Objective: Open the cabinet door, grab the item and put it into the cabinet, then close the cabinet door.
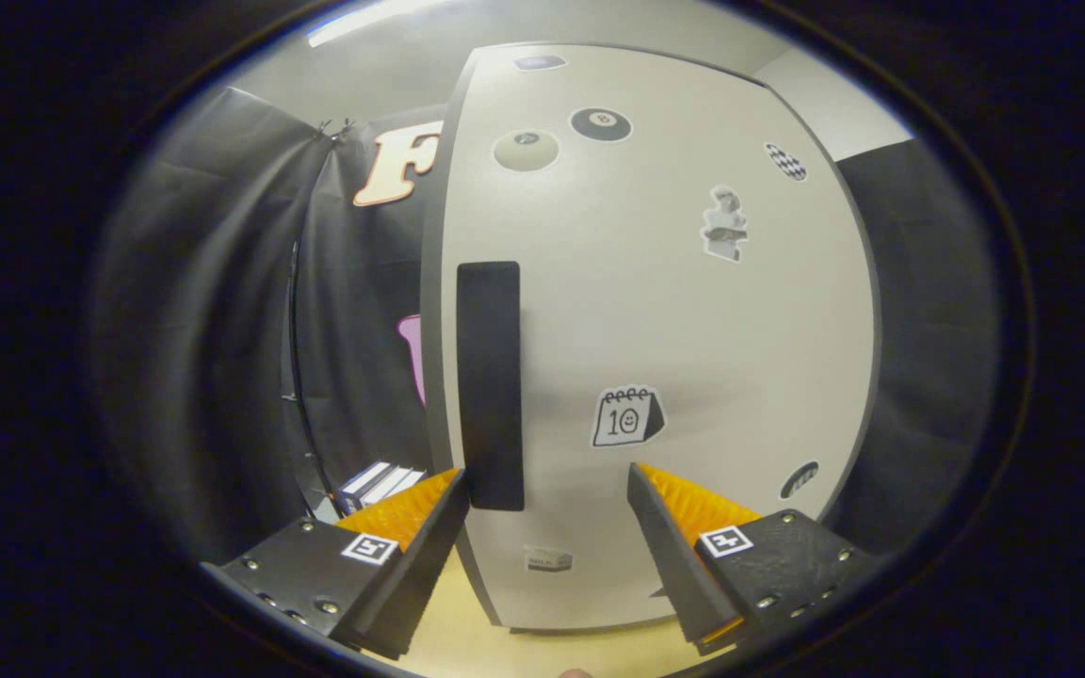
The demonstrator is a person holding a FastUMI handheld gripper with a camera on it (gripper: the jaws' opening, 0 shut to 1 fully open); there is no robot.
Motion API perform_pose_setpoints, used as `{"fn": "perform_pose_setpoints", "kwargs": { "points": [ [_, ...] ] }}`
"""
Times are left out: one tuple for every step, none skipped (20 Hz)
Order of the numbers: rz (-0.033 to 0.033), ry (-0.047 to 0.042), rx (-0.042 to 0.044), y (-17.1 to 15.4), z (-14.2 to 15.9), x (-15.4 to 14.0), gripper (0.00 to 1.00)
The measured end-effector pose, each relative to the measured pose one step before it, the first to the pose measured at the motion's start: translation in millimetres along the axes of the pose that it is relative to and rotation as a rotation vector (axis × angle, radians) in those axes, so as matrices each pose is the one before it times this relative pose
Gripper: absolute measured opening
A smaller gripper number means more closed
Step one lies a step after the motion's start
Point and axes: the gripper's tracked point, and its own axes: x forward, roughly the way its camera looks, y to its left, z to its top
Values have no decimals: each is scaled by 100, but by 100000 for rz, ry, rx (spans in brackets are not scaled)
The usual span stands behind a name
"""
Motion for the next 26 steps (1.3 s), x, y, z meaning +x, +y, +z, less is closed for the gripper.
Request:
{"fn": "perform_pose_setpoints", "kwargs": {
  "points": [
    [-9,607,-584,-200,-100,-1033,100],
    [-71,953,273,-190,-81,-1212,100],
    [141,512,562,-147,31,-1261,100],
    [-151,46,511,-215,169,-1319,100],
    [-288,-751,-153,-241,350,-1310,100],
    [-677,-1143,-744,-402,443,-1345,100],
    [-1755,-1348,-585,-619,473,-1244,100],
    [-1397,-1176,-210,-615,527,-1330,100],
    [-1147,-648,524,-421,346,-1145,100],
    [-1051,-581,874,-506,380,-1241,100],
    [-1095,-916,933,-538,383,-1329,100],
    [-1140,-1493,437,-511,527,-1091,100],
    [-1105,-1051,100,-449,395,-1187,100],
    [-652,-1101,-446,-313,349,-1313,100],
    [-885,-1099,-599,-269,448,-1091,100],
    [-768,-666,-754,-388,311,-1022,100],
    [-650,-819,-416,-214,366,-941,100],
    [-376,-539,198,-182,399,-718,100],
    [-644,-233,587,-283,176,-657,100],
    [-532,-914,668,-262,466,-620,100],
    [-647,-429,143,-244,193,-277,100],
    [-494,-360,234,-207,119,-329,100],
    [-226,-86,90,-68,117,-224,100],
    [-117,48,200,-67,42,-165,100],
    [-176,-184,-48,-113,21,-68,100],
    [-11,-466,5,9,107,-159,100]
  ]
}}
